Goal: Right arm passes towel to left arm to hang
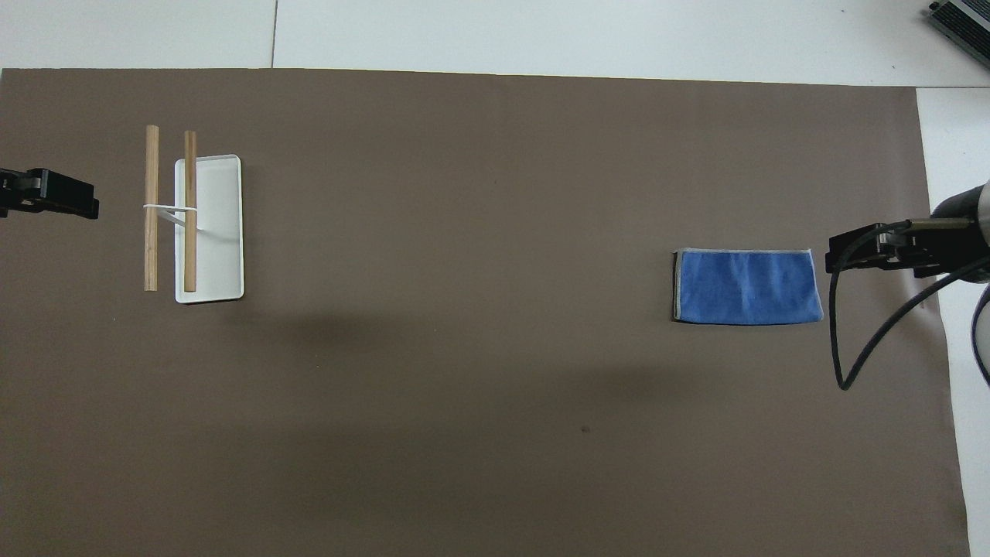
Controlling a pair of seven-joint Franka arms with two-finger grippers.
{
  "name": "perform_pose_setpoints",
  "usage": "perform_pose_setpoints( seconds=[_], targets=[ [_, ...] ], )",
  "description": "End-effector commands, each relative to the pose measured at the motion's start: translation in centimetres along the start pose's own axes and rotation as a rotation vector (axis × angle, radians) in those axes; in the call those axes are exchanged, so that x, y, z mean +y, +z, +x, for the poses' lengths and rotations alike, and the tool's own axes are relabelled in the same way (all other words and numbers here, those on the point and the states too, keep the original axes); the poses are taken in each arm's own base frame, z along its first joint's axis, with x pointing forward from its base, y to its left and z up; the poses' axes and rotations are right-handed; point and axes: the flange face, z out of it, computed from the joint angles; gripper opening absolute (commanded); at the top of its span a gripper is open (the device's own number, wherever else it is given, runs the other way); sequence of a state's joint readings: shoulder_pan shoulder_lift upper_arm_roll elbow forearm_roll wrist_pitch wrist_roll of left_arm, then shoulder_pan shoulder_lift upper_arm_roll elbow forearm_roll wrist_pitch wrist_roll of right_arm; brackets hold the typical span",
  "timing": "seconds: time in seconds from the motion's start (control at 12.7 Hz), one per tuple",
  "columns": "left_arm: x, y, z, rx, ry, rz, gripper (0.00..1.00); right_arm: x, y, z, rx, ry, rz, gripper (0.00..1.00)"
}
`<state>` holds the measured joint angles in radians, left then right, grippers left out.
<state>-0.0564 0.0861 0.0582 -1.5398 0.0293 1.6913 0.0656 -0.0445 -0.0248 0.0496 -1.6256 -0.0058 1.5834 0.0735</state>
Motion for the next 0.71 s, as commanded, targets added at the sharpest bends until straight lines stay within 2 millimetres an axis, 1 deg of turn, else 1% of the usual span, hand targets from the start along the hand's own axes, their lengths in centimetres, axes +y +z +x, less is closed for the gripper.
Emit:
perform_pose_setpoints(
  seconds=[0.0,0.47,0.63],
  targets=[
    [-0.19,-0.17,-0.82,0.003,-0.003,-0.017,1.00,0.04,0.05,-0.58,0.012,-0.024,0.007,1.00],
    [-0.18,-0.17,-0.81,0.003,-0.003,-0.018,1.00,0.63,0.11,-0.68,0.000,-0.011,0.006,1.00],
    [-0.28,-0.17,-0.82,0.003,-0.004,-0.016,1.00,0.29,0.07,-0.57,0.011,-0.011,0.007,1.00]
  ],
)
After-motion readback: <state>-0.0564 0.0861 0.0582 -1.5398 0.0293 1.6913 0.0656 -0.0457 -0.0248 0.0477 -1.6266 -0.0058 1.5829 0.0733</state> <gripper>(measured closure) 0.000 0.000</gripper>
